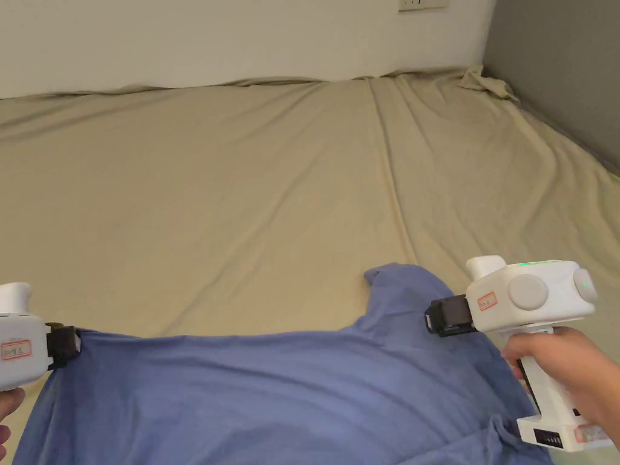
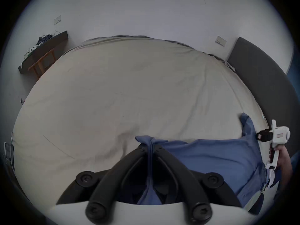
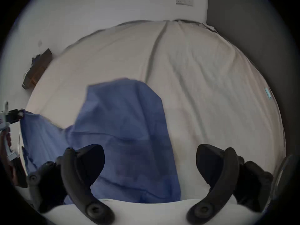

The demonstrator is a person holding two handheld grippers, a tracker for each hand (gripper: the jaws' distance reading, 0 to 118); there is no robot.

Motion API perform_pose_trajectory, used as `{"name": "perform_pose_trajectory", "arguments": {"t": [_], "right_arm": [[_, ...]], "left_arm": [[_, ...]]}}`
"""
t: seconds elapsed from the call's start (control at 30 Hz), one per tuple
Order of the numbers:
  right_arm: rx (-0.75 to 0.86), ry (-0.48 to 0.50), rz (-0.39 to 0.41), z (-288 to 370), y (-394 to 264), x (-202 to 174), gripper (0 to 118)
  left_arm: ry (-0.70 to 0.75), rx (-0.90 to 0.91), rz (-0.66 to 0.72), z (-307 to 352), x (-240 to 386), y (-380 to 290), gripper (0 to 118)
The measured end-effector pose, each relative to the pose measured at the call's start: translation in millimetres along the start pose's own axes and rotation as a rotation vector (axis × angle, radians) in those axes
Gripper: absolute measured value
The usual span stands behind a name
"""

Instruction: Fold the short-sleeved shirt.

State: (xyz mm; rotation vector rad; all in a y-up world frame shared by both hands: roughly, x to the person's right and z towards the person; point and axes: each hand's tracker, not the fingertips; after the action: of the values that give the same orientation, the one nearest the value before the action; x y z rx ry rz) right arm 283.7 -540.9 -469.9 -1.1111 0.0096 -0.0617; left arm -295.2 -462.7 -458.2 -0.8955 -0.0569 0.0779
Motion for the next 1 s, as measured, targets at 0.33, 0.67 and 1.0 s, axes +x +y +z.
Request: {"name": "perform_pose_trajectory", "arguments": {"t": [0.33,0.67,1.0], "right_arm": [[0.035,0.028,0.108,18.6,3.4,-14.2,4],[0.215,0.154,0.205,155.2,-22.3,-33.5,4],[0.107,0.199,0.266,218.9,-118.5,-26.7,4]], "left_arm": [[0.002,-0.01,0.013,0.7,-3.2,-4.4,2],[-0.108,0.03,0.031,60.9,-19.6,-6.3,2],[-0.198,-0.059,-0.081,148.4,-49.8,-85.8,2]]}}
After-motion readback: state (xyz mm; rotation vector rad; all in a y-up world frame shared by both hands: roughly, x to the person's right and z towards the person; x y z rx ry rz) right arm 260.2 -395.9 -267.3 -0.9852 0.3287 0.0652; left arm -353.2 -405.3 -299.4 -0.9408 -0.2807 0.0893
